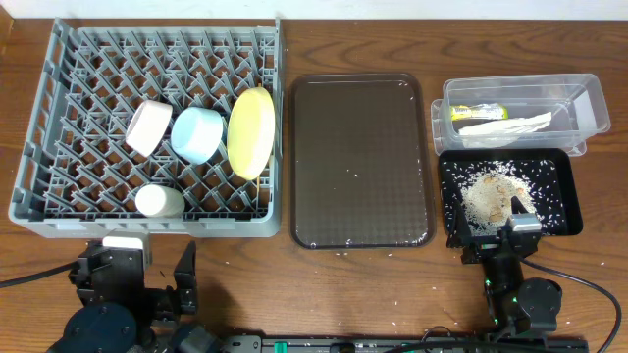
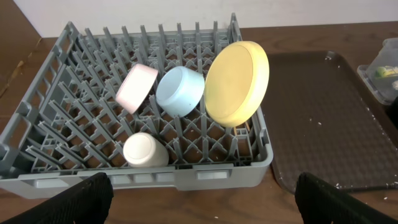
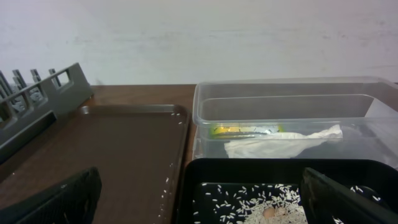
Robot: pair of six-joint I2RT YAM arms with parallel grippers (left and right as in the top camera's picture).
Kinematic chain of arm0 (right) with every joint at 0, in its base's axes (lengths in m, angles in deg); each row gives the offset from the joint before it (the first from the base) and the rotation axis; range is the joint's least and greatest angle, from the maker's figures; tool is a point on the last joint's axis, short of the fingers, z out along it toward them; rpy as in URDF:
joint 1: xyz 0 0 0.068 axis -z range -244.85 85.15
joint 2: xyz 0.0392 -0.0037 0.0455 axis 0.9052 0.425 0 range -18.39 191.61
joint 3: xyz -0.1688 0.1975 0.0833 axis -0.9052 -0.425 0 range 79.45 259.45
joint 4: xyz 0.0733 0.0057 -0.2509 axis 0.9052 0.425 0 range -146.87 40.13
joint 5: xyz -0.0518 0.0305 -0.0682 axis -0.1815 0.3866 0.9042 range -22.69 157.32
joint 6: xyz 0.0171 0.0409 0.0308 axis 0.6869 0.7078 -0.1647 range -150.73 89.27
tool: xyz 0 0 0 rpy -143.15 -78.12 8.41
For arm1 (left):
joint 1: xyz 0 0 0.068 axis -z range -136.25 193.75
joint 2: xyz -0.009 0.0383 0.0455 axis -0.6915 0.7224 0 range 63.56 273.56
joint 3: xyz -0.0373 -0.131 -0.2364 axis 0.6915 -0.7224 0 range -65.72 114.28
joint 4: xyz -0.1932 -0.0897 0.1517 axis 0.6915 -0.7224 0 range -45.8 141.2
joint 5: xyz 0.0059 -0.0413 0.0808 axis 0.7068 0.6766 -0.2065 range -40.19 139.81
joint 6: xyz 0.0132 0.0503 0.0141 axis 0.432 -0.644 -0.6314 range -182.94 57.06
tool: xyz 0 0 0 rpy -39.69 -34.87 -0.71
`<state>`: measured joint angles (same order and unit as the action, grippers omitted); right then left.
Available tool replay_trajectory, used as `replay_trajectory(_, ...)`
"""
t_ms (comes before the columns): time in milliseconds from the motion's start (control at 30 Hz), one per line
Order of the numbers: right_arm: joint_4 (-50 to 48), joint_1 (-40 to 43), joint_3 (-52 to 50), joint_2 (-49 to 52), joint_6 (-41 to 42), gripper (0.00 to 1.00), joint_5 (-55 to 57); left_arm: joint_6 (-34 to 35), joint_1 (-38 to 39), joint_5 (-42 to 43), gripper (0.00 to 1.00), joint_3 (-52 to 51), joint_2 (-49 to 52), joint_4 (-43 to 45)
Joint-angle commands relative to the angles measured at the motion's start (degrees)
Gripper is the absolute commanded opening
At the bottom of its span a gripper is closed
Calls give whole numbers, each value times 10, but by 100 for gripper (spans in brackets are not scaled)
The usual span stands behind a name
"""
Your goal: Sort waste into correct bins and load items into the dishwasher
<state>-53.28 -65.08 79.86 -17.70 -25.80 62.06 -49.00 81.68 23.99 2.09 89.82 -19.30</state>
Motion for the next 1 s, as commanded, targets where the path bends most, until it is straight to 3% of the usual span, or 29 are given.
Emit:
replay_trajectory(0,3,4,-1,-3,-7,99,6,3,-1,-3,94,-2,2,0)
replay_trajectory(200,3,4,-1,-3,-7,99,6,20,-48,0,94,-10,2,19)
replay_trajectory(300,3,4,-1,-3,-7,99,6,25,-139,24,95,-49,2,83)
replay_trajectory(467,3,4,-1,-3,-7,99,6,25,-323,159,95,-157,-2,200)
replay_trajectory(567,3,4,-1,-3,-7,99,6,25,-395,215,95,-230,-19,287)
replay_trajectory(733,3,4,-1,-3,-7,99,6,24,-426,237,95,-344,-109,424)
replay_trajectory(967,3,4,-1,-3,-7,99,6,24,-426,231,95,-464,-264,474)
